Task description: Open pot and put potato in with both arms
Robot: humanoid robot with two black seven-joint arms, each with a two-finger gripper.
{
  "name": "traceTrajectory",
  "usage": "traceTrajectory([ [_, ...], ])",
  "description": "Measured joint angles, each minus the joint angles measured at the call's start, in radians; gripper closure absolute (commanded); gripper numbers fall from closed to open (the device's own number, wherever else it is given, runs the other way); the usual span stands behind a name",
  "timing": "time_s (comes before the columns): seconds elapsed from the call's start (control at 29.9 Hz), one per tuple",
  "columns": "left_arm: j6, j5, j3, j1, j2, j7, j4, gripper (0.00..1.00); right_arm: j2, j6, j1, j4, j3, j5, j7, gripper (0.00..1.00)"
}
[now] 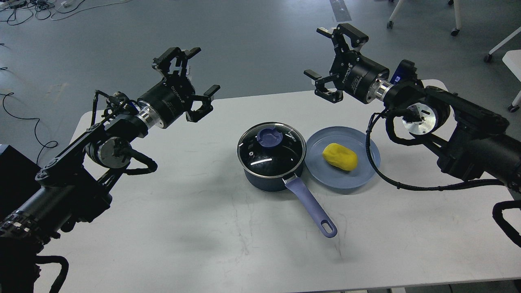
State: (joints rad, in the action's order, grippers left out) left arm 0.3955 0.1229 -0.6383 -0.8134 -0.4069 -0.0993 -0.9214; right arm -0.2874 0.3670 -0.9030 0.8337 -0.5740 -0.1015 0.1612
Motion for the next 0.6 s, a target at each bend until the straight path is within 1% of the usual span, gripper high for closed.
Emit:
traceTrajectory([
  [0.2, -0.001, -0.001, -0.011, 0.02, -0.001, 0.0, -0.003, 0.02, -0.001, 0.0, -0.006, 0.003, 0.004, 0.0, 0.0, 0.0],
  [0.4, -0.025, -0.009, -0.036, 0.023, -0.001, 0.001, -0.004, 0.02, 0.001, -0.009, -0.03, -0.001, 0.009, -0.001, -0.001, 0.0],
  [0.6, -0.022, -0.021, -0.058, 0.046, 0.0, 0.003, -0.004, 0.02, 0.008, -0.021, -0.056, -0.006, 0.015, -0.001, -0.002, 0.0],
])
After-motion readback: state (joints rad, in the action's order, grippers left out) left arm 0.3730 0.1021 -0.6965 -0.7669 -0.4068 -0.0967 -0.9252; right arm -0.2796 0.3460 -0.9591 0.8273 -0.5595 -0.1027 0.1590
